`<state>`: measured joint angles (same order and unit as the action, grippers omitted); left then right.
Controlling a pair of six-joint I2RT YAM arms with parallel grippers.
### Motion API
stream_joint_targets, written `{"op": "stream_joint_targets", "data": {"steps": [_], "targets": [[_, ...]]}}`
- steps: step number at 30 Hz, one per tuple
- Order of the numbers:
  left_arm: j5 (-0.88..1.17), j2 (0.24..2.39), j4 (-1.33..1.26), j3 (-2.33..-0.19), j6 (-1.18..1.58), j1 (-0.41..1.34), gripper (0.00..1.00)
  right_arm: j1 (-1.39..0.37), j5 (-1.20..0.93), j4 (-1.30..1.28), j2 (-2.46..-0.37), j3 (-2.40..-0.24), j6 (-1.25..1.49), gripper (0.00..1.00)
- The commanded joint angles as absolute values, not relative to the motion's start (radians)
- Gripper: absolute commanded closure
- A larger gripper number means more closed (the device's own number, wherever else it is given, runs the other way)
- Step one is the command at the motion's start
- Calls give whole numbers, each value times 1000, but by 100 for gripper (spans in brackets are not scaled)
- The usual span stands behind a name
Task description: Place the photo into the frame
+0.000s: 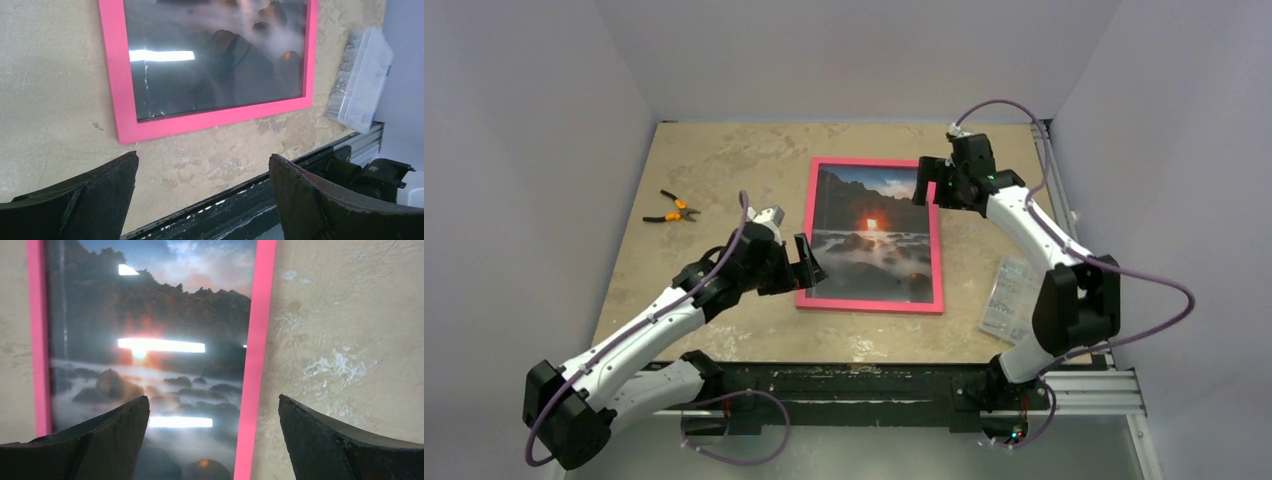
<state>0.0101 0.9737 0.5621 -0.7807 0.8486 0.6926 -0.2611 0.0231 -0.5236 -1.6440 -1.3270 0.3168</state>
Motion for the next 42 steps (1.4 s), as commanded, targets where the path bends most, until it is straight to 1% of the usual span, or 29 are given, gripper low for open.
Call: {"op": "stream_joint_targets", "data": {"steps": [1,5,8,12,14,21,26,31,32,33,35,40,42], "targets": [[203,921,323,-700,810,581,0,-231,-100,-439,-1484,-1195,357,1],[339,852,191,-609,803,430,0,-203,-156,-437,-1376,-1104,366,1],[424,783,113,-543,801,283,0,-192,-176,-432,-1294,-1035,368,1],[446,660,109,-495,771,121,0,-184,-168,-406,-1154,-928,366,1],[406,598,126,-488,719,82,0,-183,-137,-375,-1070,-876,364,1],[94,436,279,-498,438,80,0,-183,-30,-191,-760,-660,260,2],[-73,419,220,-418,343,80,0,-183,85,19,-629,-466,236,2],[-137,464,-1,-270,284,81,0,-184,205,220,-594,-280,208,2],[-154,487,-49,-262,285,80,0,-184,229,259,-602,-248,203,2],[-189,510,-44,-278,277,81,0,-184,250,291,-608,-222,195,2],[-198,576,-109,-284,233,81,0,-184,273,384,-630,-170,180,2],[-254,760,-410,-199,150,81,0,-184,331,726,-764,-49,77,2],[-268,836,-572,-147,154,81,0,-184,337,810,-839,-41,79,2]]}}
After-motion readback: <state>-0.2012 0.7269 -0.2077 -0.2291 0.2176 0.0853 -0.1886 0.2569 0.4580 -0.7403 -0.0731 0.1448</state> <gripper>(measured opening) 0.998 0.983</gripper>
